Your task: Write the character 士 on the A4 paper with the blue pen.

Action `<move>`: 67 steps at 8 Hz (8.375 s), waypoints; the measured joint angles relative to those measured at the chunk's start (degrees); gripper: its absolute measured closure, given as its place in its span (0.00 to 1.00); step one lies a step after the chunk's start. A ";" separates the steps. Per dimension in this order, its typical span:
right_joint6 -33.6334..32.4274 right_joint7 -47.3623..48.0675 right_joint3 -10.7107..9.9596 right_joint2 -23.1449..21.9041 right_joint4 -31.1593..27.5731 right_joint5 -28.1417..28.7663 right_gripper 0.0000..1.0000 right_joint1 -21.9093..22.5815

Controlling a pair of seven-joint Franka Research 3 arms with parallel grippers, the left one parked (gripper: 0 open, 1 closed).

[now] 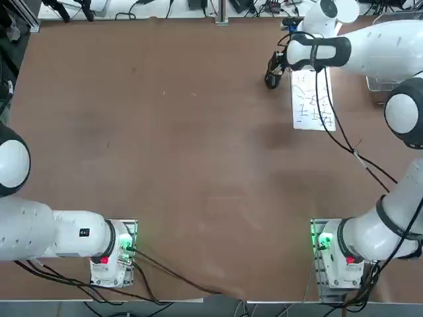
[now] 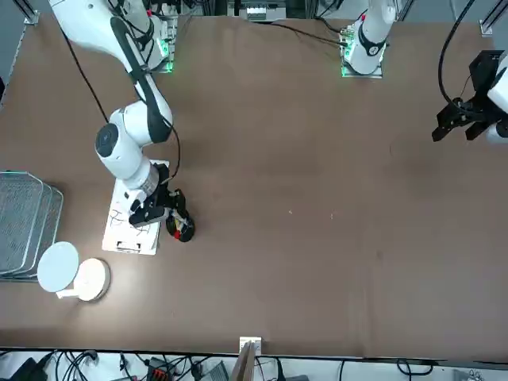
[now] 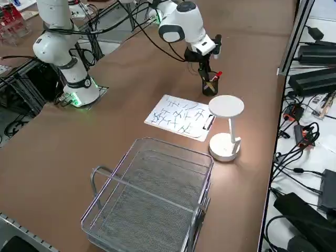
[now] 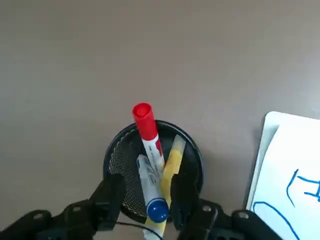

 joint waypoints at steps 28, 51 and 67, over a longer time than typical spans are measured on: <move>-32.57 -0.04 -3.24 -13.70 7.15 -0.22 0.79 -2.42; -23.21 6.26 -9.87 -6.23 -0.13 -22.28 0.79 -6.97; -21.42 6.32 -10.79 -5.99 -1.90 -23.33 0.79 -6.97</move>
